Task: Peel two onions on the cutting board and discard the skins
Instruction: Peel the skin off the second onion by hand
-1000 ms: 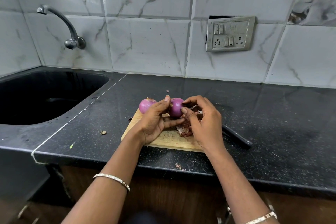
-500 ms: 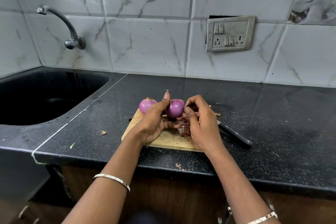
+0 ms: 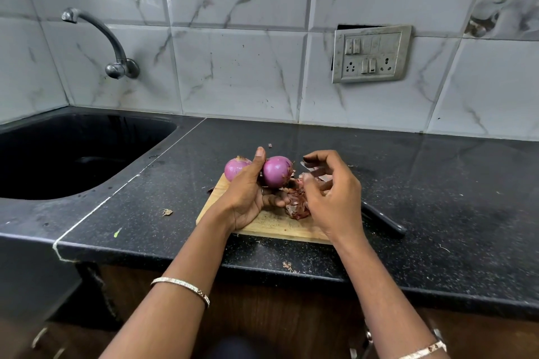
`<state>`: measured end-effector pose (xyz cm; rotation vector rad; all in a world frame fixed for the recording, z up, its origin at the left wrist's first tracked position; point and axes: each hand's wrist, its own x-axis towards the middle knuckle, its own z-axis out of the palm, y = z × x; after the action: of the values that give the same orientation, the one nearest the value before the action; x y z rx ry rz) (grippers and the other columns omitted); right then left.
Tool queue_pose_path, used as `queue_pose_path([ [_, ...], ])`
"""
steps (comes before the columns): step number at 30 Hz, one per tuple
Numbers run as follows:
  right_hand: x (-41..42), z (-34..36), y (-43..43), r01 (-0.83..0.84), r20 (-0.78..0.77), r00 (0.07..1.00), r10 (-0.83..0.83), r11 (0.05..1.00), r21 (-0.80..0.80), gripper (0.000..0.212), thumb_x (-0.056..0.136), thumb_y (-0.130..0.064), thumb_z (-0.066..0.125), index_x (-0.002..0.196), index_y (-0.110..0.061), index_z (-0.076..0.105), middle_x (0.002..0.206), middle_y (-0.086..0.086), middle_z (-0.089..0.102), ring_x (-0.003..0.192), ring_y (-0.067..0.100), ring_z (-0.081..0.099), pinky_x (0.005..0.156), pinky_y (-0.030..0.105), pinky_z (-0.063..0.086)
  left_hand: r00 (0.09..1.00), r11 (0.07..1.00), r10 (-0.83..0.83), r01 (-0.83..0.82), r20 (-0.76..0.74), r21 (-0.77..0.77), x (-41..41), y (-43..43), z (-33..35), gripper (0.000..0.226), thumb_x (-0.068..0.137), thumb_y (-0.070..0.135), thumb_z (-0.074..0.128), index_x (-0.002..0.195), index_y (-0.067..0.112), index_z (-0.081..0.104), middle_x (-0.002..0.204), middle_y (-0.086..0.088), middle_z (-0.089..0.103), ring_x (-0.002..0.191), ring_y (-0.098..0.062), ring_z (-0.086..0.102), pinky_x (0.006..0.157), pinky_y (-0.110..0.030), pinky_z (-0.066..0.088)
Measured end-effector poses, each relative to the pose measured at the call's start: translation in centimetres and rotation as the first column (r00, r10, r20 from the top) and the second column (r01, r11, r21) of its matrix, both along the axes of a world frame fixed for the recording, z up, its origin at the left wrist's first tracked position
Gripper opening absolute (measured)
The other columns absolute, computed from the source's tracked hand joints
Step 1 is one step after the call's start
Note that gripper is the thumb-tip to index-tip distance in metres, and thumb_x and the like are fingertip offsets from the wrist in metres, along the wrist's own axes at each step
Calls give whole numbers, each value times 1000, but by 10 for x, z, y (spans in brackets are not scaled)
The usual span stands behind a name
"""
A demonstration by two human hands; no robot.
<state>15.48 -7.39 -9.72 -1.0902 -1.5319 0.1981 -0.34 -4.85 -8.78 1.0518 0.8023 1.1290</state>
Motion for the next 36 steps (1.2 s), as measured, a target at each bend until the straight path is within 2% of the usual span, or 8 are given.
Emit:
queue_pose_path([
  [2, -2, 1, -1, -59, 44, 997, 58, 998, 28, 28, 88, -13, 74, 112, -26, 66, 106, -14, 66, 104, 6, 63, 86, 25, 52, 1000, 1000, -9, 9, 2, 0, 0, -1, 1, 65, 104, 57, 34, 117, 0, 64, 84, -16, 69, 52, -18, 61, 46, -24, 55],
  [7, -3, -1, 2, -90, 104, 991, 81, 993, 83, 23, 84, -12, 79, 103, -21, 69, 102, -13, 65, 100, 10, 62, 89, 34, 51, 999, 999, -36, 36, -13, -5, 1, -3, 2, 61, 106, 55, 30, 113, 3, 61, 72, -12, 68, 47, -19, 59, 40, -23, 51],
  [12, -5, -1, 3, -143, 130, 983, 127, 982, 125, 15, 88, -11, 76, 99, -17, 68, 97, -8, 62, 89, 7, 60, 80, 20, 46, 999, 999, -43, 43, -16, -5, 2, -2, 3, 58, 107, 53, 29, 110, 4, 61, 72, -13, 66, 43, -20, 56, 36, -23, 47],
  [16, -5, -3, 6, -134, 177, 978, 112, 984, 120, 5, 93, -13, 70, 94, -15, 65, 92, -7, 59, 85, 13, 56, 76, 30, 46, 997, 999, -52, 52, -50, -1, 3, -1, 2, 60, 108, 51, 29, 100, 2, 63, 70, -15, 64, 42, -20, 56, 36, -23, 47],
  [19, -6, -5, 6, -122, 207, 974, 98, 987, 107, 10, 92, -7, 64, 93, -16, 60, 90, -8, 56, 86, 18, 54, 75, 36, 46, 998, 999, -47, 46, -45, -12, 3, -1, 2, 62, 107, 52, 29, 101, 0, 63, 69, -14, 65, 41, -19, 54, 35, -23, 45],
  [25, 1, -6, 7, 54, 88, 994, -58, 998, 43, 27, 89, 1, 64, 102, -23, 59, 99, -12, 60, 98, 16, 59, 86, 40, 51, 999, 1000, 7, -8, -38, -21, 1, -1, 2, 64, 108, 51, 30, 109, -3, 63, 77, -19, 65, 42, -18, 54, 34, -22, 42],
  [32, -3, -2, 3, -103, 66, 993, 101, 994, 39, 22, 90, -24, 75, 111, -24, 66, 105, -12, 66, 100, 9, 63, 85, 28, 51, 1000, 1000, -16, 16, -19, -15, 1, -4, 4, 60, 109, 49, 29, 103, 0, 64, 64, -11, 64, 42, -17, 53, 34, -21, 43],
  [36, -3, -2, 4, -177, 54, 983, 176, 984, 7, 23, 90, -18, 76, 110, -20, 67, 106, -8, 67, 99, 9, 63, 82, 17, 47, 999, 999, -27, 26, -40, -23, 1, -5, 4, 59, 108, 49, 30, 100, 1, 64, 63, -10, 63, 42, -17, 53, 33, -20, 40],
])
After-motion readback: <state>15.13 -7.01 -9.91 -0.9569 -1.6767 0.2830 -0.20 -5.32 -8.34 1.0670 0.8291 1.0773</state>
